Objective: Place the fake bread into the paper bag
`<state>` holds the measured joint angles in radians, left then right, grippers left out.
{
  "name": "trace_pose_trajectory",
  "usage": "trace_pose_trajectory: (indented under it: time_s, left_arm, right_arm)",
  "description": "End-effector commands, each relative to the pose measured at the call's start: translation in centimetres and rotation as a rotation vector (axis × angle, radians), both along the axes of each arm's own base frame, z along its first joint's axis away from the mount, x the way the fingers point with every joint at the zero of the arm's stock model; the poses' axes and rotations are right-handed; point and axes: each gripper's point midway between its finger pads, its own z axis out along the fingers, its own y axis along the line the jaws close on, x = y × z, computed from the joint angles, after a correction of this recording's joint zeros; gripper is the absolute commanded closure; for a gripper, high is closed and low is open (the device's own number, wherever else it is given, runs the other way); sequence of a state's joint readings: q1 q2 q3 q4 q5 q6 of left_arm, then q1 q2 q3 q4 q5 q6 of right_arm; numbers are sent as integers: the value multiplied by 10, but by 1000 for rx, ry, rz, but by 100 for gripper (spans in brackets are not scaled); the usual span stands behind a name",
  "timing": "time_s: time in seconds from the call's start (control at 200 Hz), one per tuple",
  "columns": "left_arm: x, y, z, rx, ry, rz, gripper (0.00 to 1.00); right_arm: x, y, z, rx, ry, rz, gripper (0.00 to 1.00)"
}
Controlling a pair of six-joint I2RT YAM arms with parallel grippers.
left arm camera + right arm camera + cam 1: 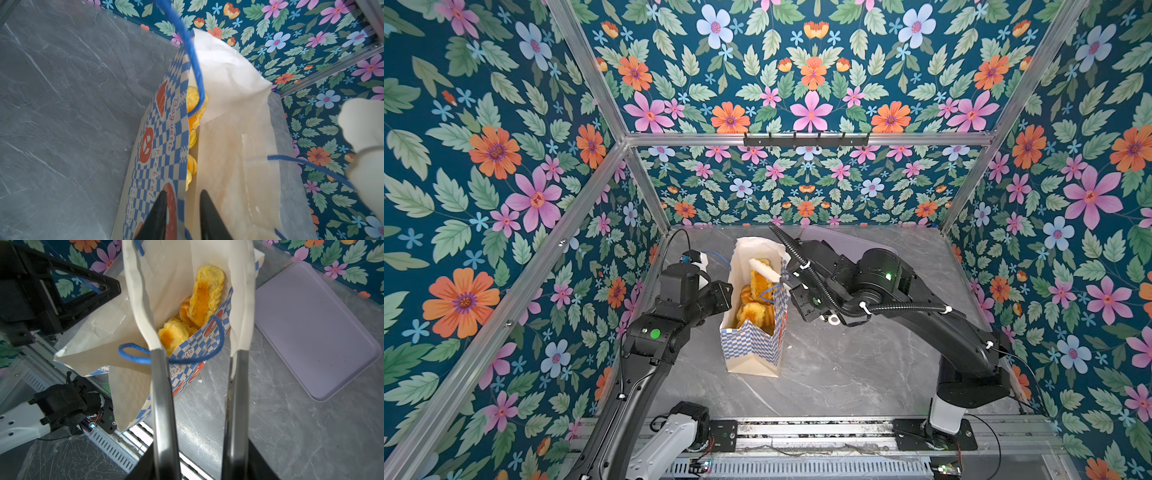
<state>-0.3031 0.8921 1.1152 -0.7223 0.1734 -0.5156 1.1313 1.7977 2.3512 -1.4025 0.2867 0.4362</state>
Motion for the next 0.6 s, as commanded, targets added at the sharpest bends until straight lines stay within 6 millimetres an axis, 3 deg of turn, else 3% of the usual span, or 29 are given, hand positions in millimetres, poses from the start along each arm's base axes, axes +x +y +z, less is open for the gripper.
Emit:
trace_pose_trajectory:
  time_s: [0.0,0.1,0.22,0.235,0.325,0.465,0.595]
  left_arm:
    - [-1,5,11,32,-22,8,48]
    - [-2,10,25,56,-43,17,26]
    - [-6,20,46,96,-81,46,11]
    - [-5,21,50,100,-91,51,10]
    - [-13,35,64,145,-106,97,1]
    - [-13,60,99,227,-186,199,0]
    - [5,72,115,304,-223,266,0]
  right_arm:
    - [5,0,28,80,-82,-5,51]
    - [9,-13,48,105,-151,-21,49]
    - [17,-36,59,89,-213,-74,48]
    - [14,-48,71,117,-229,-83,48]
    - [19,-78,72,132,-236,-147,48]
    - [36,-143,53,183,-199,-321,47]
    - [54,-207,0,230,-88,-521,47]
